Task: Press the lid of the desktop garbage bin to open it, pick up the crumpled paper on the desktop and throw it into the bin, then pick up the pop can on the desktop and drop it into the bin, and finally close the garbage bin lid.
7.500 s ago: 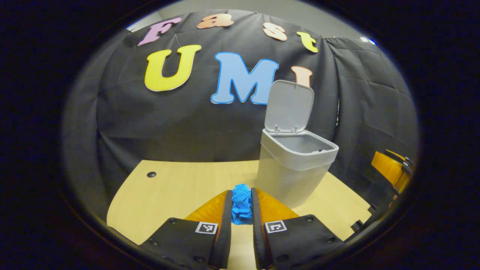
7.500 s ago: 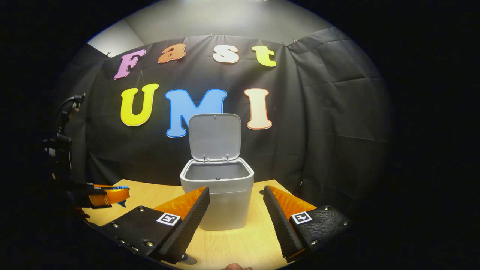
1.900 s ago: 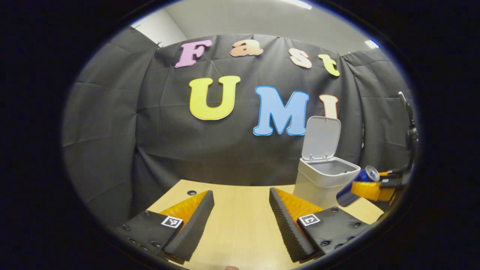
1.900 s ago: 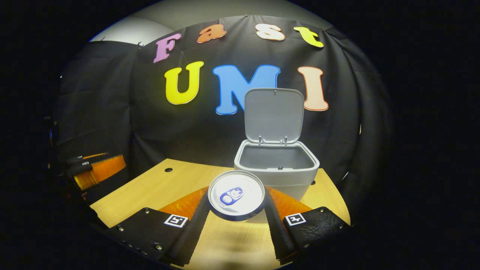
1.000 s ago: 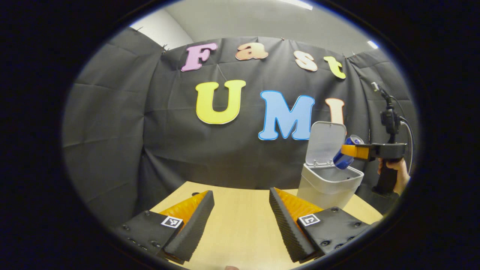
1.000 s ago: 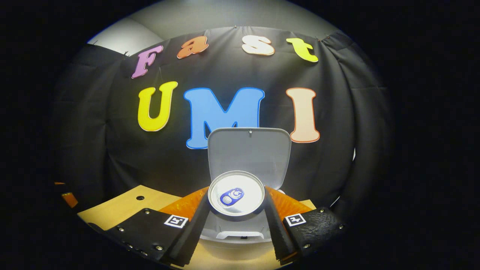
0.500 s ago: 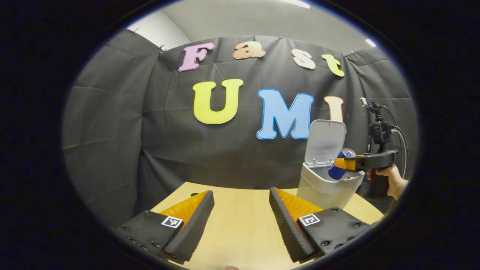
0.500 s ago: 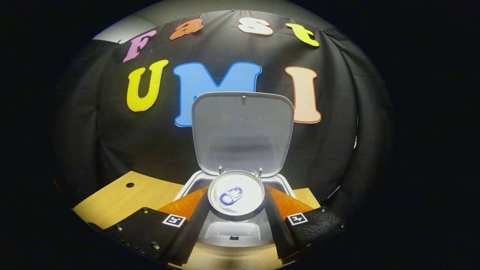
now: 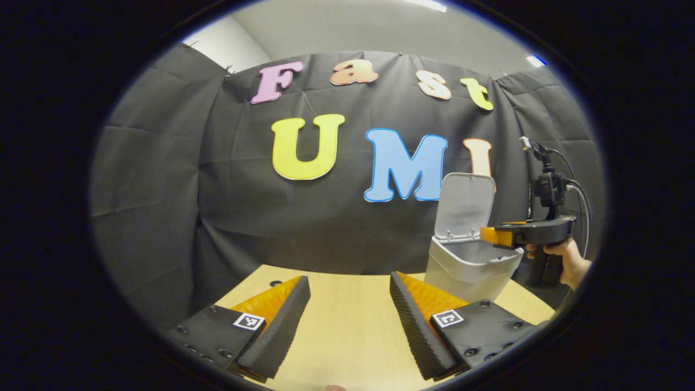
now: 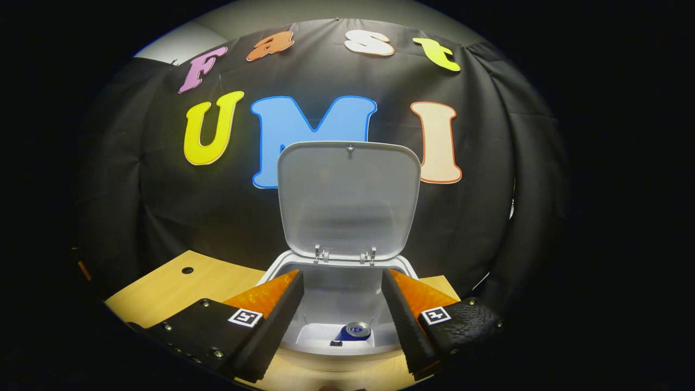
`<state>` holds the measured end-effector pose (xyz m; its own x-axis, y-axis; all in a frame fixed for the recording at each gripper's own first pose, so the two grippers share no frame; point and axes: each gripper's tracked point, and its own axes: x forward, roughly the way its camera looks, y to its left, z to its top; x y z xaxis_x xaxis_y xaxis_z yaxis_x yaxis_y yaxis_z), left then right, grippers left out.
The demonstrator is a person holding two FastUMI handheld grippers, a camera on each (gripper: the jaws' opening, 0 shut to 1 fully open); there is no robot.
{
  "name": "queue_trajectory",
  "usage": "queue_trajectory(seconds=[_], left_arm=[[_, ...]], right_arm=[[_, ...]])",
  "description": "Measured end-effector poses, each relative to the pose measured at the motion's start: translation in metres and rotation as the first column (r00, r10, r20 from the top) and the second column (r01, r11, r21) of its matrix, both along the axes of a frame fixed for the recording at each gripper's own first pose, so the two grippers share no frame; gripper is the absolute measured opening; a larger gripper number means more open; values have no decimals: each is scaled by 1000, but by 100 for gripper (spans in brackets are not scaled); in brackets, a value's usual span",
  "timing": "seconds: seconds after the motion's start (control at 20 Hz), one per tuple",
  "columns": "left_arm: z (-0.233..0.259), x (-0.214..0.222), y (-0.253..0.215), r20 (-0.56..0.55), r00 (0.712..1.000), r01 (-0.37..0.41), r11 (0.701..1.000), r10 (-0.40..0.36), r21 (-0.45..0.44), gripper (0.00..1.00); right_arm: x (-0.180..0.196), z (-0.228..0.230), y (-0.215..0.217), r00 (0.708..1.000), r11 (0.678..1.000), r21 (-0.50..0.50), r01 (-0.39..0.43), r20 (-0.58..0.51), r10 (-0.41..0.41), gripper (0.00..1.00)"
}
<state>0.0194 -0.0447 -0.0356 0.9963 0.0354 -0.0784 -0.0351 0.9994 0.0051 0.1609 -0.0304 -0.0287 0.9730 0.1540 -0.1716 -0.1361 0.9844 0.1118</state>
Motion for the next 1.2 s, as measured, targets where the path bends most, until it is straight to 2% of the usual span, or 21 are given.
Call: queue_trajectory(seconds=[0.55,0.85,1.2], left_arm=[[1,1,2,5,1000,2,1000,-2,-3,97],[3,4,1,9,1000,5,1000,-5,-15,97],[9,10,13,20,1000,-17,1000,18,-21,95]], right_arm=[[3,57,-11,993,999,24,31,110,-34,90],[17,113,-17,976,998,30,53,212,-58,90],[43,153,-12,961,997,49,55,270,-66,90]])
